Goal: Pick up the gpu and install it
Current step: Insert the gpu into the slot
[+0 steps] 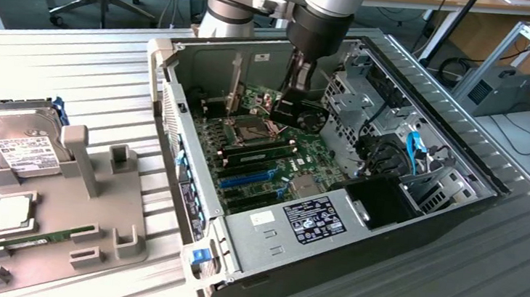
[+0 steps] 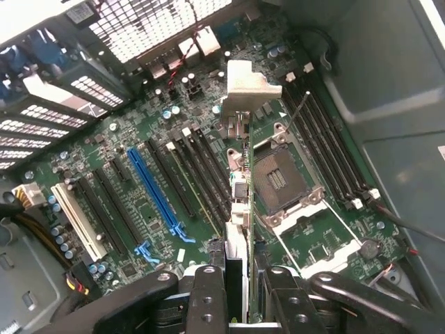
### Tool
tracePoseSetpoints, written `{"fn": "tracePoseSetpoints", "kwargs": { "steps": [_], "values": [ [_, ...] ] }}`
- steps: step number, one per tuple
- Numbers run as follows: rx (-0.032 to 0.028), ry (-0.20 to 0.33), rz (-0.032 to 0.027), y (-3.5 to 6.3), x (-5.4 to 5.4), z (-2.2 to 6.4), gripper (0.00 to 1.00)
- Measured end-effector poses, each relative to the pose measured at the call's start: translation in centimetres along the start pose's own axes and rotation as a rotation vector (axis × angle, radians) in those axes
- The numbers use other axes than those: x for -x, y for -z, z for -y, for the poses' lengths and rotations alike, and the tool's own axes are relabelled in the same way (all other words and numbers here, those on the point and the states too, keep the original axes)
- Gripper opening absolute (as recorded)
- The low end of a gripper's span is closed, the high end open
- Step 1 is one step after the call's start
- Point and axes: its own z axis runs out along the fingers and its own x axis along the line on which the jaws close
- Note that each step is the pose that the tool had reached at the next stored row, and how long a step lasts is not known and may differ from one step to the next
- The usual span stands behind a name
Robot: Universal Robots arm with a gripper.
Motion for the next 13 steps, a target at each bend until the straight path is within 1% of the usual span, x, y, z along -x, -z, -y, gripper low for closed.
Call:
{"fn": "tracePoseSetpoints", "kwargs": {
  "steps": [6, 13],
  "values": [
    [0.0010, 0.053, -0.0022, 0.00, 0.02, 0.03, 0.26],
    [0.0026, 0.131, -0.0055, 0.00, 0.05, 0.10, 0.26]
  ]
}}
